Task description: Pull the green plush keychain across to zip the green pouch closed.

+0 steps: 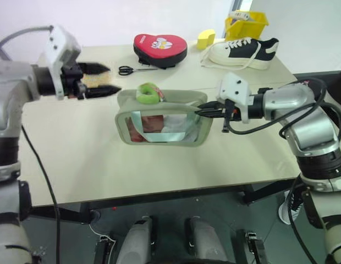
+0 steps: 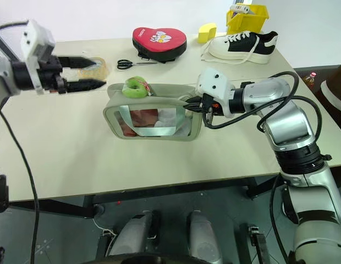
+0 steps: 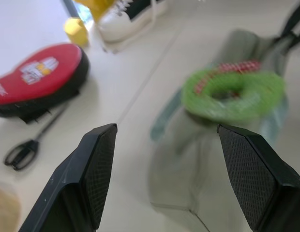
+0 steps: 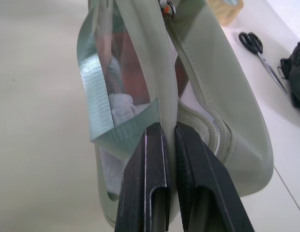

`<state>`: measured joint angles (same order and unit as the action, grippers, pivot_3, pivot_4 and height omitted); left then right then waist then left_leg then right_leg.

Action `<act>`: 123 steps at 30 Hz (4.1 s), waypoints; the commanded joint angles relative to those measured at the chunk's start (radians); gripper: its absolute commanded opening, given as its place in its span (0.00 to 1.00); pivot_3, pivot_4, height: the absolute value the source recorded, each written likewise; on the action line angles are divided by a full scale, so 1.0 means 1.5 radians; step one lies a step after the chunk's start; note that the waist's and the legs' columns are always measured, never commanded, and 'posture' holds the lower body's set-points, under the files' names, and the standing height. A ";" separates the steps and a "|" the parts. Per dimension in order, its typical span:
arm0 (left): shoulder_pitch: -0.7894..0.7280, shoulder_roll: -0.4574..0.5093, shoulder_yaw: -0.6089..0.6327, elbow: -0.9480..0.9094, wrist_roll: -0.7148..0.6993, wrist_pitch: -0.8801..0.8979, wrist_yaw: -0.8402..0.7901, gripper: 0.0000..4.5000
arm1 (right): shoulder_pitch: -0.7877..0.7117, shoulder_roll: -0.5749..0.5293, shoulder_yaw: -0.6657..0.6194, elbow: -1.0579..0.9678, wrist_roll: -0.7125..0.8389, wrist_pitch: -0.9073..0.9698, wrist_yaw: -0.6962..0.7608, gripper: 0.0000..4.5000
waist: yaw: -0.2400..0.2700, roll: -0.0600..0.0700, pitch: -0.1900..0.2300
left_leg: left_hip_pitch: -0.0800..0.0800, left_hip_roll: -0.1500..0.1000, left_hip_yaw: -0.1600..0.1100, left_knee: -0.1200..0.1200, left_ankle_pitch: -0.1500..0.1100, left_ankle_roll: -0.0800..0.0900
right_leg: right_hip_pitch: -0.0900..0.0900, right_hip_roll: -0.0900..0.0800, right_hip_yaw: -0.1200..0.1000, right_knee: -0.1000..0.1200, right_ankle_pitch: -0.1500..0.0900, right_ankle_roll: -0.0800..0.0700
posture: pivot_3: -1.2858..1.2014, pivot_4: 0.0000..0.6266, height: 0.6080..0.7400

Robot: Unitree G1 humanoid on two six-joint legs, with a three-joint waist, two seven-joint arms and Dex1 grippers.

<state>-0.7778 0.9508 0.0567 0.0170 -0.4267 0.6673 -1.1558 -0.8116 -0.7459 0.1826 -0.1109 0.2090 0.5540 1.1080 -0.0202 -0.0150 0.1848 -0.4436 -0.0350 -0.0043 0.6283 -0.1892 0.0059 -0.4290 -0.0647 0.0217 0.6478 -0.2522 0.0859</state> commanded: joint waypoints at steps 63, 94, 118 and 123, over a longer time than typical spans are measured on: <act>0.112 -0.034 -0.028 -0.134 0.027 -0.015 0.070 0.00 | -0.149 0.216 0.062 0.055 -0.027 -0.014 -0.088 0.01 | 0.002 0.000 0.000 | -0.001 -0.001 0.000 0.000 0.000 0.000 | -0.001 -0.001 -0.001 0.000 0.000 0.000 | 0.52 0.24 1.00; 0.060 -0.079 -0.075 -0.050 0.053 -0.051 0.052 0.00 | 0.265 0.080 -0.059 0.016 -0.121 0.006 -0.354 0.01 | 0.005 0.000 0.000 | 0.000 -0.001 0.000 0.001 0.000 0.001 | 0.002 -0.001 -0.001 -0.002 0.000 -0.001 | 0.52 0.24 1.00; -0.012 -0.033 0.007 0.016 -0.022 0.002 0.004 0.99 | 0.088 -0.155 -0.249 -0.141 0.195 0.261 -0.057 1.00 | 0.003 0.001 0.002 | 0.000 0.000 0.000 0.000 0.000 0.002 | 0.001 -0.001 -0.002 -0.002 0.000 -0.001 | 0.52 0.24 1.00; -0.089 -0.036 0.007 0.103 -0.003 -0.015 0.021 0.99 | 0.002 -0.169 -0.259 -0.180 0.289 0.345 -0.060 1.00 | 0.004 0.001 0.003 | -0.001 0.000 0.000 0.001 0.000 0.002 | 0.001 -0.001 -0.002 -0.003 0.000 -0.001 | 0.52 0.24 1.00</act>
<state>-0.8859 0.8885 0.0329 0.1503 -0.4418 0.6654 -1.1293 -0.7972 -0.9942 -0.1866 -0.3493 0.5914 1.0385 1.0213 -0.0135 -0.0128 0.1896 -0.4450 -0.0346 -0.0044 0.6291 -0.1888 0.0087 -0.4272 -0.0658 0.0185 0.6430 -0.2521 0.0850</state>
